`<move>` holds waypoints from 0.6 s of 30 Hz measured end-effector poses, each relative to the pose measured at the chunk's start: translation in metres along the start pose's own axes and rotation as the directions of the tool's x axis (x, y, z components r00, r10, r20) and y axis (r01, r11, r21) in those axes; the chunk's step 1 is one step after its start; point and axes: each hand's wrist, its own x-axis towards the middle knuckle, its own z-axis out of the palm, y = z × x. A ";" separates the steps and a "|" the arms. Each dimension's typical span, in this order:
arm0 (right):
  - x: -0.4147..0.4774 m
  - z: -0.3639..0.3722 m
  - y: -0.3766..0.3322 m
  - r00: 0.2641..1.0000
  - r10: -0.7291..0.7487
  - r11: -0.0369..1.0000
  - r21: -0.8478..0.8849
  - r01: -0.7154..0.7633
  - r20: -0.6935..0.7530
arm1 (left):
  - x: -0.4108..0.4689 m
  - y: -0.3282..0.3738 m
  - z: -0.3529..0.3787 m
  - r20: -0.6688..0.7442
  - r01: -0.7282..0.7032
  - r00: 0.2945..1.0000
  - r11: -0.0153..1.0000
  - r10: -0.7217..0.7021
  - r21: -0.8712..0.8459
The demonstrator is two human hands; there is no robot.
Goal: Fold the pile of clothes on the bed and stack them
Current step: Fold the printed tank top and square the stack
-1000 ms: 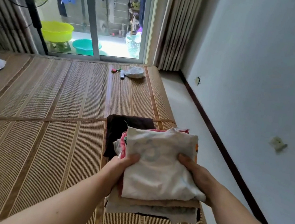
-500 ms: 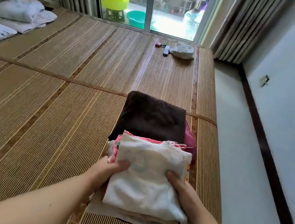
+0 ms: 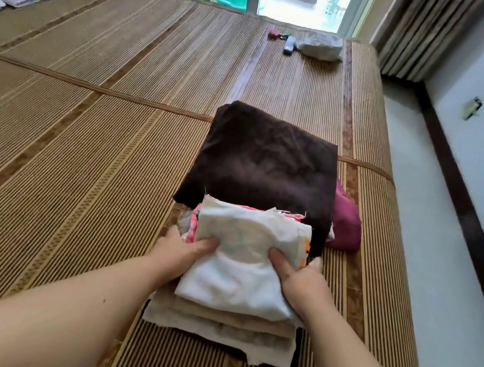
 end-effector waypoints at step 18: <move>-0.066 -0.037 -0.067 0.910 -0.320 0.497 -0.771 0.399 0.264 | -0.078 0.081 0.004 0.323 -0.397 0.902 0.252 0.287 0.883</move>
